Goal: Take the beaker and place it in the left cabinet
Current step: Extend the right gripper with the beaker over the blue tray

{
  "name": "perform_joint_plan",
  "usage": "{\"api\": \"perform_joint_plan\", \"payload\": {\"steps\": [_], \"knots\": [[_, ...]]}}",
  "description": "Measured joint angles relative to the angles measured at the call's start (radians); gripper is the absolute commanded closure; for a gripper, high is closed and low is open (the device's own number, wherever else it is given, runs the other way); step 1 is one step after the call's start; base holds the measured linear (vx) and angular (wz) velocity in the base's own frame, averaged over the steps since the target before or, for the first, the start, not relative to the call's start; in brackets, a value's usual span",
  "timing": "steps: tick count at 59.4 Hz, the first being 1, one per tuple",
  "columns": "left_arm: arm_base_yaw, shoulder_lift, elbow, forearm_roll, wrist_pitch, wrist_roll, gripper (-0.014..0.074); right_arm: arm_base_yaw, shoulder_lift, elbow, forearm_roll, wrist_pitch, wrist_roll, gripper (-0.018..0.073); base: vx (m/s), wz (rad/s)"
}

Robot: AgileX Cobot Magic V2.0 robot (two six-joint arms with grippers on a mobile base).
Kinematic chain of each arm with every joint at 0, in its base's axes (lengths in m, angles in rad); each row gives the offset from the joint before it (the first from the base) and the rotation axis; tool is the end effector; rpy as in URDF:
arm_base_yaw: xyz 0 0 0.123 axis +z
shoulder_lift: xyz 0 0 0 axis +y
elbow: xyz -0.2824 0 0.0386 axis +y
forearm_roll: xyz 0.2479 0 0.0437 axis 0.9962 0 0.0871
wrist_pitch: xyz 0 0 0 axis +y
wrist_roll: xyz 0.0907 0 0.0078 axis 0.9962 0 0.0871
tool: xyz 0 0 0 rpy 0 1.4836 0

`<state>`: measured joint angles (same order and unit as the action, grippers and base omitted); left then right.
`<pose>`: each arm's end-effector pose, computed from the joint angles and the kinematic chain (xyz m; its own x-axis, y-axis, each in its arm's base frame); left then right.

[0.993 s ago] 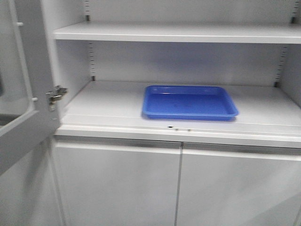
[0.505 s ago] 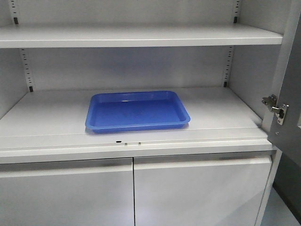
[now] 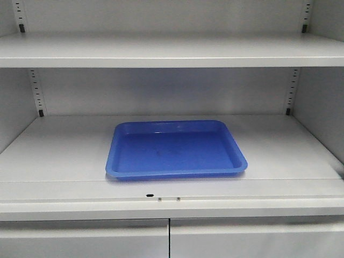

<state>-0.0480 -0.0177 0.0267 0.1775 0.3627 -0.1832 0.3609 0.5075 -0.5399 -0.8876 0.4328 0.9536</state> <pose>0.0528 0.0032 0.1729 -0.2751 -0.0038 -0.9614 -0.0169 0.9999 0.0009 0.1070 0.0086 0.3315 -0.1558 0.0559 -0.9862 -0.0161 0.9981 0.0592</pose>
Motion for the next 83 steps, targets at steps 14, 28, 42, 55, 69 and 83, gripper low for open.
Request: {"api": "perform_joint_plan", "payload": {"steps": [14, 28, 42, 55, 69, 83], "knots": [[0.0, 0.0, 0.0, 0.0, 0.0, 0.0, 0.0593, 0.0, 0.0, 0.0, 0.0, 0.0, 0.0, 0.0563, 0.28, 0.12], [0.0, 0.0, 0.0, 0.0, 0.0, 0.0, 0.0593, 0.0, 0.001, 0.0, 0.0, 0.0, 0.0, 0.0563, 0.23, 0.05], [0.0, 0.0, 0.0, 0.0, 0.0, 0.0, 0.0593, 0.0, 0.001, 0.0, 0.0, 0.0, 0.0, 0.0563, 0.13, -0.02], [0.0, 0.0, 0.0, 0.0, 0.0, 0.0, 0.0593, 0.0, 0.001, 0.0, 0.0, 0.0, 0.0, 0.0563, 0.07, 0.01], [0.0, 0.0, 0.0, 0.0, 0.0, 0.0, 0.0593, 0.0, 0.001, 0.0, 0.0, 0.0, 0.0, 0.0563, 0.02, 0.0], [0.0, 0.0, 0.0, 0.0, 0.0, 0.0, 0.0593, 0.0, 0.001, 0.0, -0.062, -0.004, 0.0, 0.0563, 0.0, 0.0]]}}
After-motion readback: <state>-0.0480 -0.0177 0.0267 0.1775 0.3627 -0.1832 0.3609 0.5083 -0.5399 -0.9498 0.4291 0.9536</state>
